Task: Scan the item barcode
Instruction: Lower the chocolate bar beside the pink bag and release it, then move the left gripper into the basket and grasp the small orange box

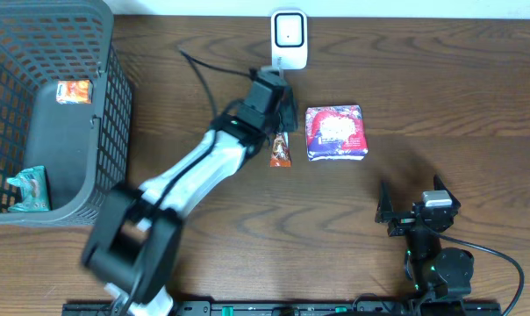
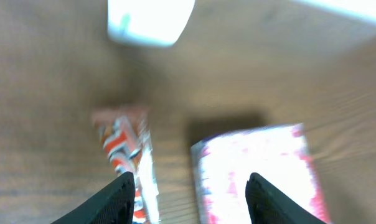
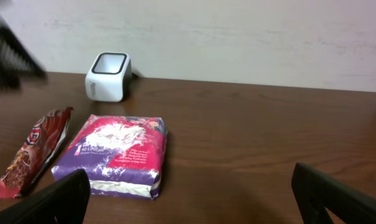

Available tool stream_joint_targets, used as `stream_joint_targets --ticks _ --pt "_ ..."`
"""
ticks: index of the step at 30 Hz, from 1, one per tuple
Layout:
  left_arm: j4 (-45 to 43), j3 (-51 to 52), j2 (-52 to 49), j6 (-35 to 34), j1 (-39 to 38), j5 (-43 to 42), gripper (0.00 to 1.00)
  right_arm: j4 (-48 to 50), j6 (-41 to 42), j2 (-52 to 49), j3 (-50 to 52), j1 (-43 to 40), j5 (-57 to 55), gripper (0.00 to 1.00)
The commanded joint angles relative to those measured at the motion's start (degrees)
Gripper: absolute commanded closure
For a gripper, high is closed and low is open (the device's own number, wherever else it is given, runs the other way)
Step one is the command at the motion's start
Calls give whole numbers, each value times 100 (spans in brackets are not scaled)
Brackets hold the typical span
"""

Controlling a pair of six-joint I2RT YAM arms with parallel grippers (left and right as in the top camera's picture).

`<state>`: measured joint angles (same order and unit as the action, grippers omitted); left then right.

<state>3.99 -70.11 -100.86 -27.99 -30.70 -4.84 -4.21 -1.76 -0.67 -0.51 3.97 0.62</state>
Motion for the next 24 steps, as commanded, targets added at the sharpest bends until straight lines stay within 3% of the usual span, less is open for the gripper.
stream_joint_targets --ticks 1,8,13,16,20,24 --pt "-37 -162 931 144 160 -2 43 -7 -46 35 22 -39 -9 1" --pt "13 -162 2496 144 870 -2 40 -7 -46 35 22 -39 -9 1" --pt "131 -162 3305 442 1587 0 27 -7 -46 35 22 -39 -9 1" --pt "334 -162 3576 444 1971 -2 25 -7 -46 35 22 -39 -9 1" --pt "586 -162 3770 442 2507 -2 13 -7 -46 35 22 -39 -9 1" --pt "608 -160 3818 442 2990 9 13 -7 -46 35 22 -39 -9 1"
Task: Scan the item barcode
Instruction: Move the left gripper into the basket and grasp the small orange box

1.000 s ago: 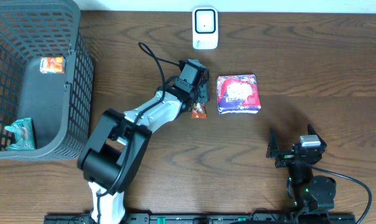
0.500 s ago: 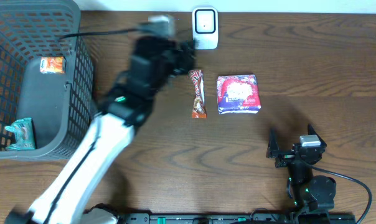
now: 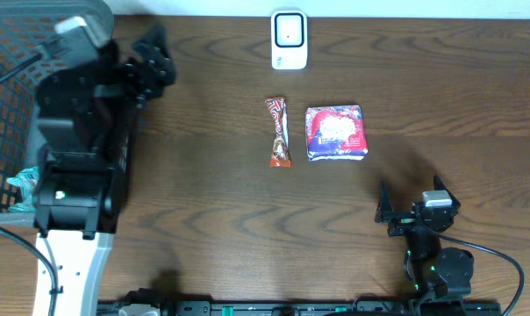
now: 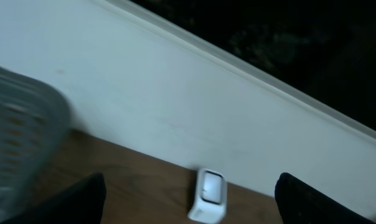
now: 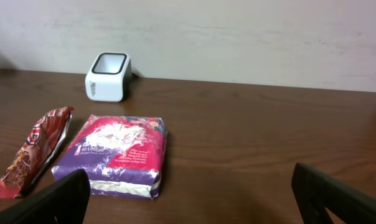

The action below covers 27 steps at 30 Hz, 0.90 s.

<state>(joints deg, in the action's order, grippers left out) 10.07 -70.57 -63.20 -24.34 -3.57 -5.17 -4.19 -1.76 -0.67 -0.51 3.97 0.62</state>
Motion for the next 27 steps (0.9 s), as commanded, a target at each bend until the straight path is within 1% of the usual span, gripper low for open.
stream_joint_targets --ticks 1,3,5,7,15,19,22,25,27 --pt "-15 -114 52 76 404 92 13 -9 -46 35 22 -39 -9 1" --pt "-28 -114 42 79 629 391 13 -9 -46 35 22 -39 -9 1" --pt "-48 -114 -13 76 868 892 13 -9 -46 35 22 -39 -9 1" --pt "-96 -114 -105 98 1130 1156 13 -9 -46 35 22 -39 -9 1" --pt "-286 -114 -715 789 2186 1167 13 -9 -46 35 22 -39 -9 1" --pt "-273 -114 -1224 826 2610 1167 12 -9 -46 35 22 -39 -9 1" --pt "-284 -114 -1543 848 2809 1165 12 -9 -46 35 20 -39 -9 1" --pt "-402 -114 -1904 1233 2876 1165 13 -9 -46 35 22 -39 -9 1" --pt "-533 -116 -2162 1316 2881 1165 12 -9 -46 35 22 -39 -9 1"
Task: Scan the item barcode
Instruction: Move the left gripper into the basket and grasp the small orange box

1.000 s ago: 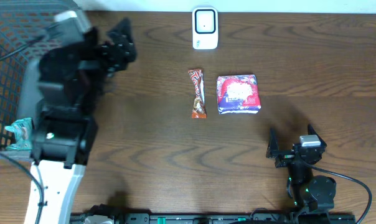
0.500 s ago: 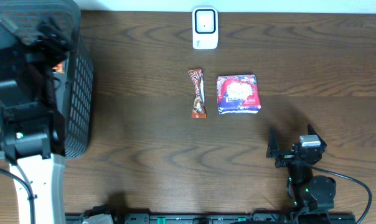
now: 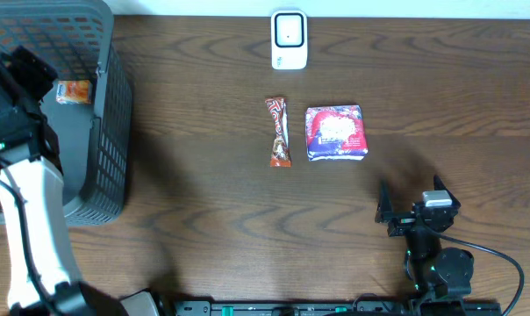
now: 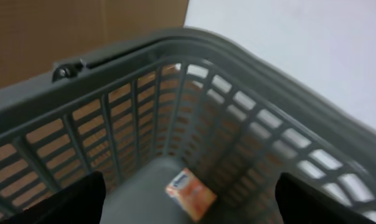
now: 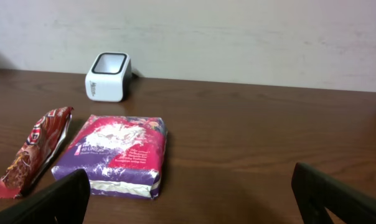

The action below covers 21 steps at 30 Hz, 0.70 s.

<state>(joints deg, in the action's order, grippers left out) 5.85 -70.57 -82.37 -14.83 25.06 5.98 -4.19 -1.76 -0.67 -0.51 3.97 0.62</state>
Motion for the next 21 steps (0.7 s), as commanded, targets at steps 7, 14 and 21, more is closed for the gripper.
stream_joint_targets --ticks 7,14,21 --pt "-796 -114 -1167 -203 15 -664 13 -9 -46 35 20 -39 -9 1" --pt "-1593 -116 -2111 -656 9 -664 13 -9 -46 35 22 -39 -9 1" --pt "-2260 -114 -2935 -1539 11 -662 16 -9 -46 35 22 -39 -9 1"
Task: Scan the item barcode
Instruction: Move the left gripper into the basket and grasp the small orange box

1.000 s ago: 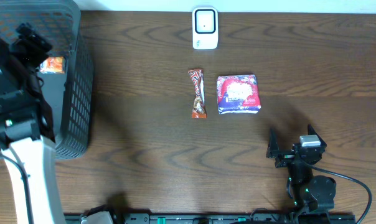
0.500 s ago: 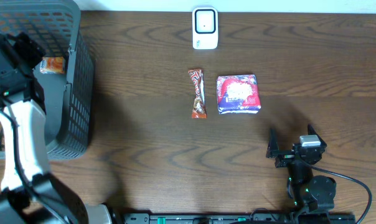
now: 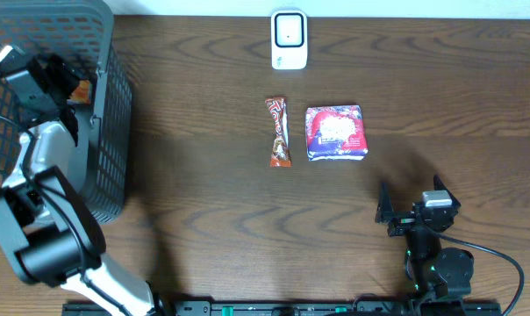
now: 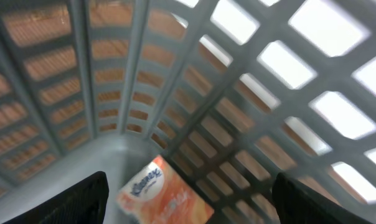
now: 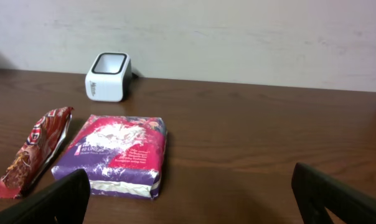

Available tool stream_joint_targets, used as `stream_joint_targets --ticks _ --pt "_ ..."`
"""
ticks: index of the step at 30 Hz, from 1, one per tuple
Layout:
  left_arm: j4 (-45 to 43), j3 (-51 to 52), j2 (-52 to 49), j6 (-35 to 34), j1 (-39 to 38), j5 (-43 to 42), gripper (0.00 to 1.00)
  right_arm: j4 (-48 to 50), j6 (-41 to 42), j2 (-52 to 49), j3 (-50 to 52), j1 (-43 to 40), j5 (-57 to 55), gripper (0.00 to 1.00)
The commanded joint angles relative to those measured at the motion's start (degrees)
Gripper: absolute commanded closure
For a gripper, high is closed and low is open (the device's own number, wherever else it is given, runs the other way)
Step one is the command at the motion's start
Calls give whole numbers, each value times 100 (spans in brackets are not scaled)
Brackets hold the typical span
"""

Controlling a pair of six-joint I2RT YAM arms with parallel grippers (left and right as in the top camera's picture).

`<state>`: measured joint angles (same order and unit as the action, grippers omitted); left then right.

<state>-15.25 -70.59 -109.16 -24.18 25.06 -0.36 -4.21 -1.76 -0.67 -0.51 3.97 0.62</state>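
Note:
My left gripper (image 3: 70, 82) is down inside the grey basket (image 3: 107, 132), open. In the left wrist view its fingers stand wide either side of an orange Kleenex tissue pack (image 4: 166, 199) on the basket floor, not touching it. From overhead only a sliver of that pack (image 3: 83, 90) shows beside the gripper. The white scanner (image 3: 288, 39) stands at the table's far edge. My right gripper (image 3: 411, 204) rests open near the front right, holding nothing.
A red-brown candy bar (image 3: 279, 132) and a pink and purple packet (image 3: 336, 132) lie side by side in front of the scanner (image 5: 108, 76). The basket's mesh walls (image 4: 113, 93) close in round my left gripper (image 4: 188, 202).
My left gripper was above the basket looking down into it; now it is lower, inside the basket and close over the orange tissue pack. The right arm has not moved.
My left gripper was open over the candy bar and the pink packet by the scanner. Then it was up near the basket's right rim, then over the basket, and now inside it at the orange pack. Candy bar, packet and right arm stayed put.

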Motion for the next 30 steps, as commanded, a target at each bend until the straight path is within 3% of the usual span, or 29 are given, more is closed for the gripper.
stream_joint_targets --ticks 1,9,17,20,24,30 --pt "-249 -111 -372 -734 9 -28 16 -7 -46 35 22 -39 -9 1" --pt "-741 -114 -1093 -1180 -17 -31 25 -7 -46 35 22 -39 -9 1" --pt "-1134 -114 -1508 -1449 -50 -70 25 -7 -46 35 22 -39 -9 1" --pt "-1113 -114 -1600 -1449 -48 -70 48 -7 -46 35 22 -39 -9 1" --pt "-861 -111 -1611 -1445 -48 -72 90 -7 -46 35 22 -39 -9 1" --pt "-483 -111 -1257 -903 -11 -70 93 -7 -46 35 22 -39 -9 1"
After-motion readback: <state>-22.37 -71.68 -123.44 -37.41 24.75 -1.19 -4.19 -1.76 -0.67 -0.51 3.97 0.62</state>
